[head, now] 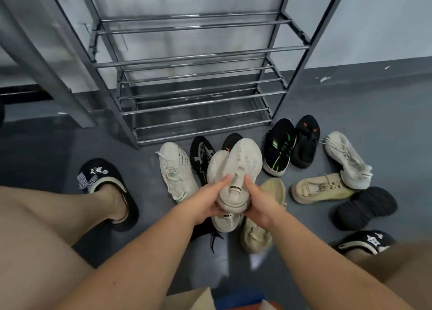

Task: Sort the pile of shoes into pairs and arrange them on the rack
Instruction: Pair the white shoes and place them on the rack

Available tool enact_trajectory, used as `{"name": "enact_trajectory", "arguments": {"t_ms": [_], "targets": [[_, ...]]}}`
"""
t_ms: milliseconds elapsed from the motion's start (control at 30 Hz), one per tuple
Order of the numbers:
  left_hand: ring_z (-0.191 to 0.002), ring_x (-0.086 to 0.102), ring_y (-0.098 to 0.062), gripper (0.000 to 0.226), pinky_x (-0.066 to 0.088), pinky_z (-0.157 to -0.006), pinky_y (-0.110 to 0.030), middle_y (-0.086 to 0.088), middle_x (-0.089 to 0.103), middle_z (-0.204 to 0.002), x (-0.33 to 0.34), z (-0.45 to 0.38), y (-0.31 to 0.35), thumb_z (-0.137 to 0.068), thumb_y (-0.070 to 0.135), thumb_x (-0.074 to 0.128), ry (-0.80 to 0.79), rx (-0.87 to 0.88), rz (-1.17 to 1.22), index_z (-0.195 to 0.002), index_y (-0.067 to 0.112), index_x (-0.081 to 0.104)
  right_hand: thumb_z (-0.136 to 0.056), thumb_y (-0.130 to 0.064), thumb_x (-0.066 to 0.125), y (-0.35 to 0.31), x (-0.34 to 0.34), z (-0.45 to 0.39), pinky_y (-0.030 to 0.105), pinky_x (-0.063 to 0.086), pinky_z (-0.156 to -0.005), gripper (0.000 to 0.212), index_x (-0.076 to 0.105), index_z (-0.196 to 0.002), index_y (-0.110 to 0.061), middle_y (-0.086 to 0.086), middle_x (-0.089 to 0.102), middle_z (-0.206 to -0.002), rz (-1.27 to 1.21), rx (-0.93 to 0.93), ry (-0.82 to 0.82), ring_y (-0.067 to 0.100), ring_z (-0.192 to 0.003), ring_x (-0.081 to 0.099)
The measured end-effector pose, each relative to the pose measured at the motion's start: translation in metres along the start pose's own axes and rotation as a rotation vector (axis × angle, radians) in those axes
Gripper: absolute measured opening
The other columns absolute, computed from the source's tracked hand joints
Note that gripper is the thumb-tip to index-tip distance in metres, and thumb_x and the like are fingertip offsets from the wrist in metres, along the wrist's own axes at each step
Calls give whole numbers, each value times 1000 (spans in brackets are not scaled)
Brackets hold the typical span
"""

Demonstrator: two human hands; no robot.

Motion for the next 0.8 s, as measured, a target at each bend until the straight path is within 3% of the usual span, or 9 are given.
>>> {"name": "enact_trajectory", "arguments": {"t_ms": [133, 200, 300, 400, 467, 567, 667, 700, 800], "targets": [[-91, 67, -15, 48, 56, -61, -26, -3, 69, -106, 0, -4, -20, -82, 41, 65, 34, -3, -78, -119, 13, 56, -91, -47, 51, 12, -2, 5, 46, 45, -101, 48, 55, -128, -16, 7, 67, -120, 64, 36, -52, 25, -112, 62], [-90, 67, -17, 44, 56, -63, -27, -6, 69, -108, -1, -6, -30, -84, 36, 64, 35, -37, -52, -119, 11, 57, -88, -46, 55, 20, -7, 4, 46, 45, -101, 49, 55, -127, -16, 6, 67, -119, 88, 68, -39, 25, -112, 61], [-90, 66, -16, 38, 54, -67, -26, -7, 68, -109, -3, -9, -35, -87, 31, 61, 47, -24, 9, -119, 11, 57, -88, -46, 58, 23, -8, 4, 33, 52, -81, 37, 60, -117, -23, -2, 70, -110, 134, 70, -34, 16, -102, 64], [-94, 66, -18, 36, 55, -73, -28, -8, 68, -109, -12, -12, -30, -89, 26, 59, 66, 48, 31, -121, 8, 57, -88, -46, 58, 18, -11, 3, 27, 51, -72, 24, 58, -107, -31, -11, 69, -99, 242, 28, -12, 11, -93, 63], [-94, 65, -17, 39, 54, -73, -28, -5, 68, -109, -25, -12, -29, -88, 25, 61, 138, 85, 39, -124, 10, 55, -87, -45, 60, 16, -16, 1, 25, 50, -71, 34, 52, -118, -33, -8, 65, -107, 285, 5, 26, 14, -94, 62], [-96, 63, -18, 50, 51, -75, -30, -5, 64, -116, -56, -13, -36, -84, 24, 66, 300, 114, 73, -129, 11, 48, -87, -45, 61, 20, -25, -4, 23, 47, -64, 63, 39, -140, -21, 5, 57, -126, 344, -6, 127, 17, -93, 58], [-97, 61, -20, 53, 49, -80, -32, -5, 61, -117, -85, -11, -46, -83, 24, 68, 419, 79, 60, -130, 14, 46, -87, -45, 60, 29, -30, -11, 22, 43, -55, 63, 39, -140, -19, 4, 58, -100, 445, 7, 197, 14, -73, 54], [-99, 60, -20, 53, 49, -83, -34, -5, 60, -116, -91, -11, -50, -83, 25, 68, 437, 51, 40, -130, 14, 46, -87, -44, 61, 32, -30, -14, 25, 44, -55, 64, 38, -141, -18, 5, 58, -100, 454, 29, 204, 17, -75, 55], [-98, 58, -22, 49, 47, -84, -34, -9, 60, -119, -97, -10, -59, -85, 24, 65, 427, -37, -56, -129, 9, 47, -88, -45, 59, 46, -26, -21, 34, 50, -67, 68, 31, -145, -21, 8, 49, -133, 519, 110, 175, 29, -110, 55]]}}
Point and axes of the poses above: each hand's wrist, its own z-axis away from the middle knuckle, its own x-axis out of the palm, y = z × x, the point moved 4 cm from there along -z, towards the middle knuckle
